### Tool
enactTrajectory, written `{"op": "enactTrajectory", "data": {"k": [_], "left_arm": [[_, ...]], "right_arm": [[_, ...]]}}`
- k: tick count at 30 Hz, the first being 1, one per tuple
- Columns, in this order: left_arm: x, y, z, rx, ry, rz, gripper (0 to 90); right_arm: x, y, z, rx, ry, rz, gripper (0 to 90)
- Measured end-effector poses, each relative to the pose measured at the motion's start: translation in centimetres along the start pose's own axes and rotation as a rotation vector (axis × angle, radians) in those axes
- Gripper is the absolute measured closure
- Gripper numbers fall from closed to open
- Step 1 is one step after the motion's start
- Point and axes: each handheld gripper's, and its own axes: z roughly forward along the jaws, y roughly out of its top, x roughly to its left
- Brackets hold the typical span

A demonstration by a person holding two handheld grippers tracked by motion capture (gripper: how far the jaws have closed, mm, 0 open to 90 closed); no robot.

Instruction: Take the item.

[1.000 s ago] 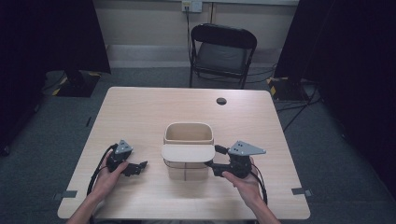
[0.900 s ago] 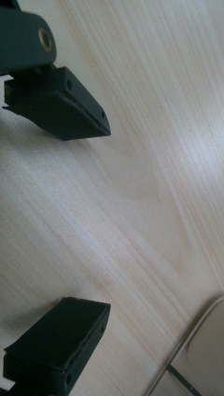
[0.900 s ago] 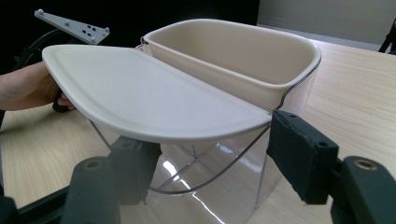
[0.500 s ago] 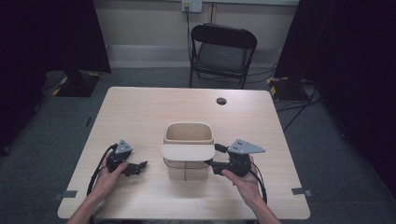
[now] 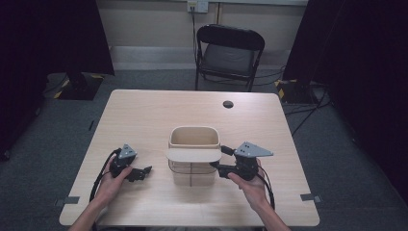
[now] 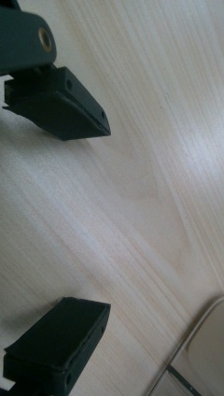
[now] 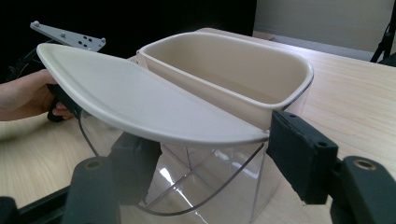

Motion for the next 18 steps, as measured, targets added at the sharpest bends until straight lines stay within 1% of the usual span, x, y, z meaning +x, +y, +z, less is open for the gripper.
{"op": "enactTrajectory", "data": {"k": [18], "left_arm": [[0.00, 0.00, 0.00, -0.001, 0.000, 0.000, 12.5]], "right_arm": [[-0.10, 0.27, 0.19, -0.002, -0.004, 0.007, 33.7]]}}
